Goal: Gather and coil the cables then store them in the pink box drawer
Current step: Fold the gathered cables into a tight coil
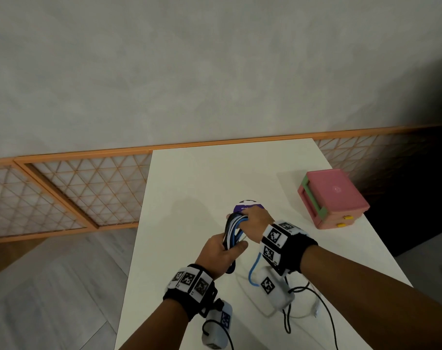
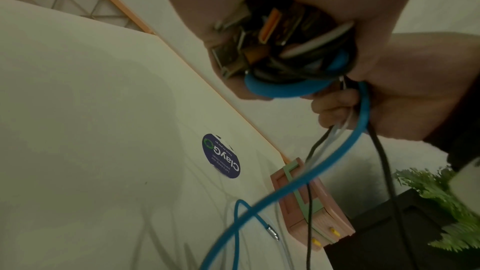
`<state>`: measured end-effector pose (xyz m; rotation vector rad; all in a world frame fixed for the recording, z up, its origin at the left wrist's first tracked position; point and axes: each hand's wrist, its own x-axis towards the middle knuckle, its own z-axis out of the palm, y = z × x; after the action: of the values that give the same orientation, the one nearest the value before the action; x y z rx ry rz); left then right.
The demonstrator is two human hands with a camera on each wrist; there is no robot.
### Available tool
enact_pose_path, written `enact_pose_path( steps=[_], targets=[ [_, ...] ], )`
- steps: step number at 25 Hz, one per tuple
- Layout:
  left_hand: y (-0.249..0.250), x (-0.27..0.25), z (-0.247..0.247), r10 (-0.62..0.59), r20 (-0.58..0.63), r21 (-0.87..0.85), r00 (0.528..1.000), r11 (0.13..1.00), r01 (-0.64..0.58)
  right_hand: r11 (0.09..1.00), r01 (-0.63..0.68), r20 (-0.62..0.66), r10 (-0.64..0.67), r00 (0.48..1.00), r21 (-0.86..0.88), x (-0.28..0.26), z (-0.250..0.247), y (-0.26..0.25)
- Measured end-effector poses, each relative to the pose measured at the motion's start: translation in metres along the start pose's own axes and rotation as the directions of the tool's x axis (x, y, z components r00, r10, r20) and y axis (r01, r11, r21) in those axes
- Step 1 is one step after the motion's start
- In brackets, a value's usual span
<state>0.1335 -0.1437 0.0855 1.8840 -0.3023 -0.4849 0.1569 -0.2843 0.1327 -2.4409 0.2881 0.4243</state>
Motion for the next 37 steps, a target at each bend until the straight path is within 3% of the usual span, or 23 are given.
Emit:
enact_pose_path(
  steps=[4,8,12,15,19,22,25,27,31,33,35,37],
  targets=[
    [0.009,0.007,0.002,0.033,0.025,-0.016,0.999,0.999,-0.033,0.977,0.012,-0.026,-0.006,1.0,0.214,-0.003,0.004,-0.008],
    [0.021,0.013,-0.001,0.007,0.049,-0.004,0.999,1.0,-0.006,0.827,0.084,-0.099,-0.034,0.994,0.556,-0.025,-0.001,-0.021],
    [0.026,0.021,-0.007,-0.006,0.068,0.045,0.998,0.999,0.003,0.741,0.188,-0.125,-0.14,0.982,0.645,-0.033,-0.01,-0.028],
    [0.034,0.021,-0.008,0.057,0.106,-0.047,0.993,0.998,-0.052,0.576,0.336,-0.259,-0.215,0.942,0.745,-0.028,-0.004,-0.034],
    [0.032,0.02,-0.001,0.034,0.098,-0.126,0.995,0.992,-0.022,0.506,0.309,-0.242,-0.196,0.95,0.805,-0.021,-0.003,-0.03],
    [0.036,0.02,0.004,0.047,0.077,-0.195,0.996,0.98,-0.031,0.616,0.249,-0.142,-0.217,0.966,0.747,-0.016,-0.013,-0.025],
    [0.043,0.02,0.004,0.087,0.063,-0.236,0.994,0.969,-0.07,0.754,0.257,-0.123,-0.23,0.965,0.604,-0.008,-0.022,-0.019],
    [0.044,0.022,0.003,0.109,0.077,-0.208,0.991,0.974,-0.091,0.754,0.277,-0.119,-0.258,0.959,0.596,-0.009,-0.026,-0.013],
    [0.044,0.024,0.002,0.15,0.163,-0.204,0.975,0.972,-0.116,0.668,0.302,-0.154,-0.272,0.95,0.68,-0.017,-0.023,-0.006],
    [0.041,0.025,0.003,0.154,0.176,-0.247,0.972,0.963,-0.108,0.683,0.305,-0.171,-0.259,0.951,0.664,-0.015,-0.02,-0.004],
    [0.037,0.026,0.003,0.157,0.171,-0.281,0.973,0.954,-0.104,0.717,0.26,-0.103,-0.255,0.961,0.647,-0.011,-0.023,-0.002],
    [0.04,0.025,0.004,0.144,0.157,-0.288,0.977,0.953,-0.094,0.692,0.199,-0.004,-0.273,0.962,0.694,-0.008,-0.026,0.005]
  ],
)
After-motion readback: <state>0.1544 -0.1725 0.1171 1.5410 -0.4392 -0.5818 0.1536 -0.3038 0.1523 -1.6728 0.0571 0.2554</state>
